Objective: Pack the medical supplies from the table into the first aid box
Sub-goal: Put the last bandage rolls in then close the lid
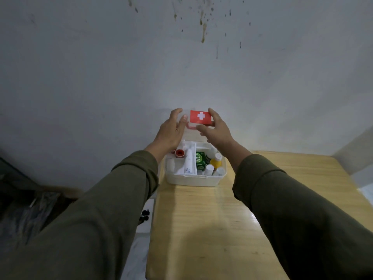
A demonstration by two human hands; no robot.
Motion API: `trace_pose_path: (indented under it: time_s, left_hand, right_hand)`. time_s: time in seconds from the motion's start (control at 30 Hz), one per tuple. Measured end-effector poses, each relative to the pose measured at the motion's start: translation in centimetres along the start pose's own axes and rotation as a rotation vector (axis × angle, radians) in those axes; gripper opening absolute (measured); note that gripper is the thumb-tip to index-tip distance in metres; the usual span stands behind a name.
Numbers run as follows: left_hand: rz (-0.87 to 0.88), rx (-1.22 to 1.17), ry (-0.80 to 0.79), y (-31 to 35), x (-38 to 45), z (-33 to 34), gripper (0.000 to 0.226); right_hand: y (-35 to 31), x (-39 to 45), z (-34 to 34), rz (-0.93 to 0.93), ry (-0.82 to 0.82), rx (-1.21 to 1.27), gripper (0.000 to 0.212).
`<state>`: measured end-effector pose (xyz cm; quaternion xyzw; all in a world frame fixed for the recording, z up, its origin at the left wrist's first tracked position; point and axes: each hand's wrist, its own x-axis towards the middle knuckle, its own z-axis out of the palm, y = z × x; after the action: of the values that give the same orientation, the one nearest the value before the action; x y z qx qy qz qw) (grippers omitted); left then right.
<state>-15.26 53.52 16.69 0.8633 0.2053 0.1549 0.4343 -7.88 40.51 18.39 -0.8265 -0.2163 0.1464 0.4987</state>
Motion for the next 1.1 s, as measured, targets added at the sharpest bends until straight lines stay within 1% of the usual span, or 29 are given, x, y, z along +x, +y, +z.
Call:
trace_pose_path:
  time_s: [0.27, 0.4, 0.6, 0.73, 0.8, 0.83, 0.9, 0.97, 1.03, 1.1]
  left_hand:
    - [-0.006, -0.009, 0.100, -0.6, -5.8, 1.9, 0.045]
    - [-0.027, -0.003, 0.086, -1.5, -8.7, 3.5, 0.044]
    - [-0.048, -0.027, 0.082, -2.3, -11.9, 5.4, 0.040]
    - [-0.136, 0.033, 0.042, -2.8, -12.9, 6.1, 0.045]
    - [-0.154, 0.073, 0.024, -2.8, -13.1, 6.3, 0.044]
    - [-0.154, 0.100, 0.028, -2.7, -13.1, 6.3, 0.042]
    - [-0.144, 0.192, 0.060, -2.8, -12.8, 6.2, 0.042]
    - [-0.112, 0.311, 0.112, -3.3, -12.1, 6.1, 0.048]
    - [-0.055, 0.394, 0.150, -4.0, -11.4, 6.0, 0.059]
    - [-0.002, 0.460, 0.137, -4.7, -10.6, 5.8, 0.073]
  right_hand:
    - [2.5, -5.6, 0.1, -0.041, -0.028, 0.080, 0.064]
    - [4.3, -8.7, 0.2, -0.014, -0.097, 0.147, 0.064]
    - [7.2, -11.0, 0.7, 0.037, -0.137, 0.091, 0.063]
    - [8.2, -11.4, 0.4, 0.081, -0.189, 0.029, 0.062]
    - [8.6, -11.4, 0.2, 0.094, -0.181, -0.068, 0.056]
    - [8.7, -11.3, 0.1, 0.078, -0.147, -0.162, 0.052]
    - [9.0, -10.9, 0.1, 0.006, -0.044, -0.399, 0.044]
    - [9.2, -10.6, 0.1, -0.113, 0.059, -0.571, 0.040]
    - [9.2, -10.1, 0.0, -0.258, 0.123, -0.708, 0.044]
    - [9.3, -9.4, 0.0, -0.315, 0.101, -0.843, 0.056]
